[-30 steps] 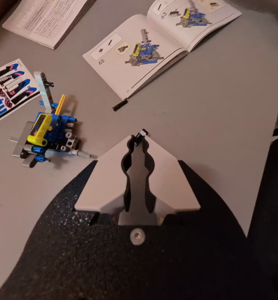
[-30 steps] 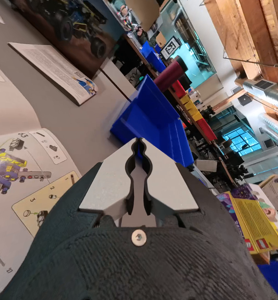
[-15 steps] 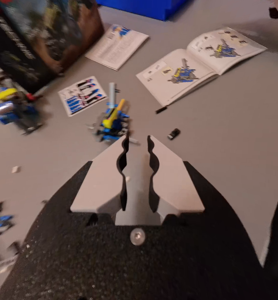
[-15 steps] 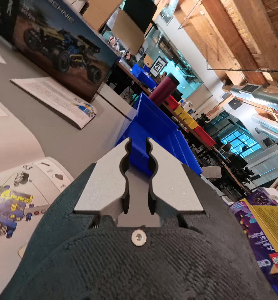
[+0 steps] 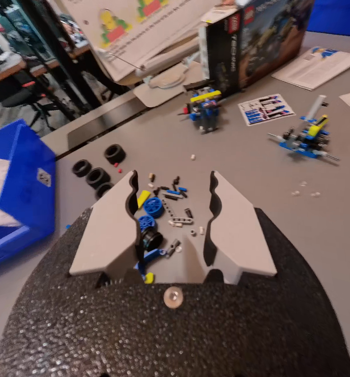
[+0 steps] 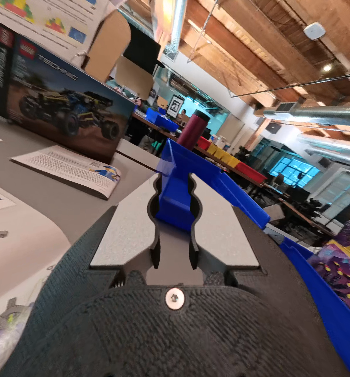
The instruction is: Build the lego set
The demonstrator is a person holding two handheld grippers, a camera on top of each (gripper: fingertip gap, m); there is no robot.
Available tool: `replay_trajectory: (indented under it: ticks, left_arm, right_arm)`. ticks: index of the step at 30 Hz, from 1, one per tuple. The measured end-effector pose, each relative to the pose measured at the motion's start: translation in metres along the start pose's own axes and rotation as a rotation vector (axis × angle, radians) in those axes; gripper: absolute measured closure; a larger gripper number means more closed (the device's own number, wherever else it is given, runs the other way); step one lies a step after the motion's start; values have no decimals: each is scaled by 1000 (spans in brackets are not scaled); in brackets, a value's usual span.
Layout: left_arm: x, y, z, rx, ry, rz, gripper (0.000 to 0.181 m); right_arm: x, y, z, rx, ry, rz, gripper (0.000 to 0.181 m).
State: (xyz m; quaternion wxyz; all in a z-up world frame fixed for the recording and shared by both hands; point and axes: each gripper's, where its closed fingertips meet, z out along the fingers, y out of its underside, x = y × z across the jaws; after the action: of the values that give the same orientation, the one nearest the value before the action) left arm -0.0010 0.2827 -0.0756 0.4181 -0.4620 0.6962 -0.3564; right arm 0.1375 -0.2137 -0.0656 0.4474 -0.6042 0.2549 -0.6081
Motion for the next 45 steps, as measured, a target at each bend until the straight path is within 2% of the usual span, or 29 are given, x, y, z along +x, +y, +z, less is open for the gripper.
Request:
replay_trajectory:
  ticks: [5, 12, 15, 17, 23, 28, 34, 38, 45]
  left_arm:
    - [-46, 0, -6, 50, -111, -37, 109]
    - [-66, -4, 5, 66, -81, -41, 132]
    - [-54, -3, 11, 47, 40, -49, 150]
    - [-43, 8, 13, -13, 123, -46, 150]
    - [-17, 56, 8, -308, 298, 38, 158]
    - [2, 78, 5, -427, 414, 116, 163]
    - [17, 91, 8, -517, 469, 165, 163]
    - [22, 100, 12, -581, 471, 229, 163]
    - [27, 107, 20, -626, 464, 265, 166]
  right_arm:
    - [15, 13, -1, -58, 82, -34, 150]
    - [21, 19, 0, -89, 126, -69, 147]
    - [22, 23, 0, -108, 129, -85, 148]
    - [22, 26, 1, -120, 134, -99, 148]
    - [27, 34, 1, -150, 151, -114, 149]
    - [26, 36, 2, -159, 143, -124, 149]
    - [30, 37, 1, -165, 146, -90, 149]
    - [17, 32, 5, -145, 89, -117, 148]
    - [18, 31, 4, -137, 95, -101, 148]
